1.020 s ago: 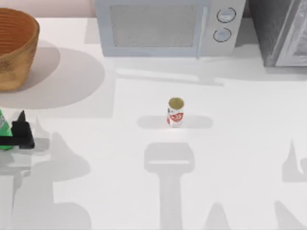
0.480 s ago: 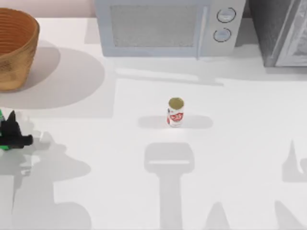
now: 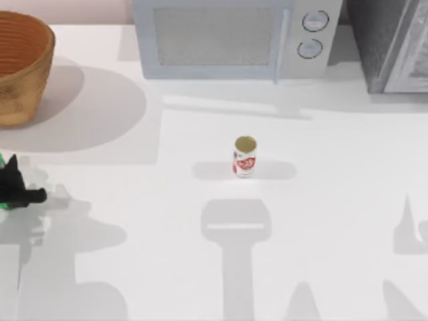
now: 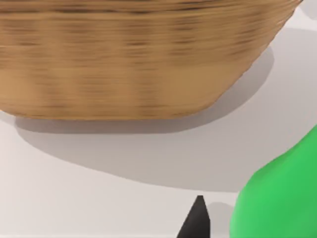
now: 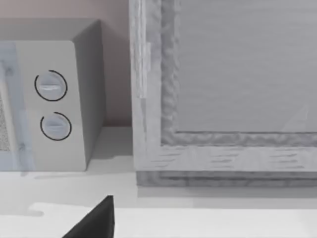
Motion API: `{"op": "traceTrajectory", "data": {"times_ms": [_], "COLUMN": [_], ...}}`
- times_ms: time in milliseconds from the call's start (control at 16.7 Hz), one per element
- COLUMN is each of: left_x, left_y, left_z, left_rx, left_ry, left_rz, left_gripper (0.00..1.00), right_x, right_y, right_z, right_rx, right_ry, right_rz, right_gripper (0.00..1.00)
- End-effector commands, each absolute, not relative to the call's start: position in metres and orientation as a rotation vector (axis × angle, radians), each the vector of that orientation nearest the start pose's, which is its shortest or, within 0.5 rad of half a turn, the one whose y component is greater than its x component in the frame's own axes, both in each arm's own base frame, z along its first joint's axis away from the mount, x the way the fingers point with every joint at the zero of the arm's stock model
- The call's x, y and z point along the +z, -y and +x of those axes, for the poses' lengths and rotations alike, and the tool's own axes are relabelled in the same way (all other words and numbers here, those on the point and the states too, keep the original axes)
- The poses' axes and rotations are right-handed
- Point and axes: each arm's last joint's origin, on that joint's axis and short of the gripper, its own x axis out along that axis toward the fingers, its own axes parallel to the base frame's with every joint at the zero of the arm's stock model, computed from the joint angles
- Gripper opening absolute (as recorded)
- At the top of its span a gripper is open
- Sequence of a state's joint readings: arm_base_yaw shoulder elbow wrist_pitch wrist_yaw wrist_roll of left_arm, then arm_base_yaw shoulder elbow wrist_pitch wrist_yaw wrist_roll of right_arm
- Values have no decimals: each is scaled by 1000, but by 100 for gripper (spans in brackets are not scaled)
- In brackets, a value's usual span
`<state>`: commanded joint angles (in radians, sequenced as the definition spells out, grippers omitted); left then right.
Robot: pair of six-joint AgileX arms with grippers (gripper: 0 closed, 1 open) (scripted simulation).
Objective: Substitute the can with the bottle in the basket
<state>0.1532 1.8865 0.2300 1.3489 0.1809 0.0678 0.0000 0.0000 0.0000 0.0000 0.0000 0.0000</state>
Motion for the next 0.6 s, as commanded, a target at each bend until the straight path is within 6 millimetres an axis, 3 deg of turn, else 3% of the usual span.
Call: {"op": "traceTrajectory", "data": {"times_ms": [420, 600], "left_x": [71, 79], "left_y": [-32, -44], "left_z": [237, 246], "left_rx": [-19, 12], "left_ry": [-302, -286], "left_rz": [4, 32], "left_gripper": [0, 0], "right_x": [160, 160], "right_y": [1, 1], "right_z": [106, 106], "right_rx": [0, 0], "right_ry": [0, 0], "right_rz": [0, 0], "right_gripper": [100, 100]}}
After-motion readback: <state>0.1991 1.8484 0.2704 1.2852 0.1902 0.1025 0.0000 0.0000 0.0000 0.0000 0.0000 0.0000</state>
